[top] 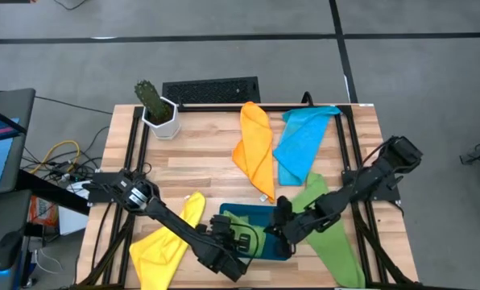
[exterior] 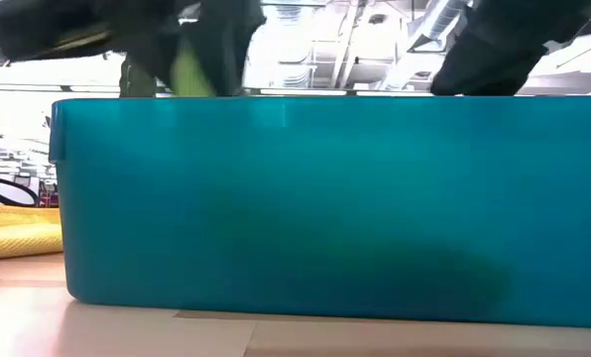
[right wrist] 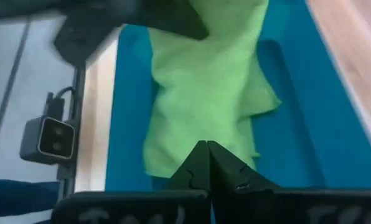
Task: Fold microfiber towels
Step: Put the folded green microfiber towel into the blue bin
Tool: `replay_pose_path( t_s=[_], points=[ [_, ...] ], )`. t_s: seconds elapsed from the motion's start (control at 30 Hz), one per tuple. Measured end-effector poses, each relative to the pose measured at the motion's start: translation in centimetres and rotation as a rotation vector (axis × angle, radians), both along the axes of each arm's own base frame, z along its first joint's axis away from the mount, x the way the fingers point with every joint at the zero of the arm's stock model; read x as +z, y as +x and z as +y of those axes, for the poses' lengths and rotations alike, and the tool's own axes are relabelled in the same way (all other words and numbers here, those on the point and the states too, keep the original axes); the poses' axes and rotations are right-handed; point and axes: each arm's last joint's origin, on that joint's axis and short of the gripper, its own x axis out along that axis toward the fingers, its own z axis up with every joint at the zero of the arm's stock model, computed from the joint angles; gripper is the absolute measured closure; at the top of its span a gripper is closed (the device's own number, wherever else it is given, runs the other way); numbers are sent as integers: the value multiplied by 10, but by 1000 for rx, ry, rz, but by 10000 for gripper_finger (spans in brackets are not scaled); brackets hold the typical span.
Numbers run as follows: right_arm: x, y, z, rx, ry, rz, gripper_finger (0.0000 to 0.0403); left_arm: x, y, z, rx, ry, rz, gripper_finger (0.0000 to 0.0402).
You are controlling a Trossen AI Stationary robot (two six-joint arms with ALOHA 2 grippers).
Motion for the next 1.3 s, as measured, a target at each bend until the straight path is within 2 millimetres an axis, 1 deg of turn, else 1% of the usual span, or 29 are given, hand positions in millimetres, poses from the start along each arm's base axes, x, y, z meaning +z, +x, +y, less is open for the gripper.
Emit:
replay_pose_path(
  t_s=[0.17, 0.27, 0.4, 0.53, 0.63, 0.73, 0.8, 0.97, 1.07, 1.17, 1.3],
  points=[
    [-10, 7, 1, -9, -1, 2, 378, -14, -5, 3, 43, 2, 17, 401],
    [-15, 11, 1, -1, -5, -12, 380, -20, -4, 3, 55, -15, 4, 401],
    [-24, 18, 1, 14, -6, -17, 388, -23, -3, 5, 115, -42, -17, 401],
    [-30, 27, -1, 4, 14, -38, 384, -23, -2, 6, 122, -21, -41, 395],
    [-38, 32, -2, 1, 21, -34, 379, -23, -2, 6, 124, -21, -43, 373],
    [-46, 35, -4, 0, 19, -17, 383, -23, -2, 6, 139, -22, -53, 340],
    [-47, 35, -6, -4, 12, -5, 386, -23, -2, 6, 142, -19, -56, 316],
    [-41, 37, -11, -19, 17, -18, 383, -19, -4, 7, 177, 0, -65, 263],
    [-37, 37, -11, -11, 21, -46, 377, -19, -3, 10, 187, 9, -72, 241],
    [-36, 39, -8, 3, 30, -71, 381, -18, -1, 13, 183, 16, -75, 224],
    [-39, 39, -7, 5, 23, -61, 387, -6, -2, 16, 157, 19, -94, 202]
  ],
)
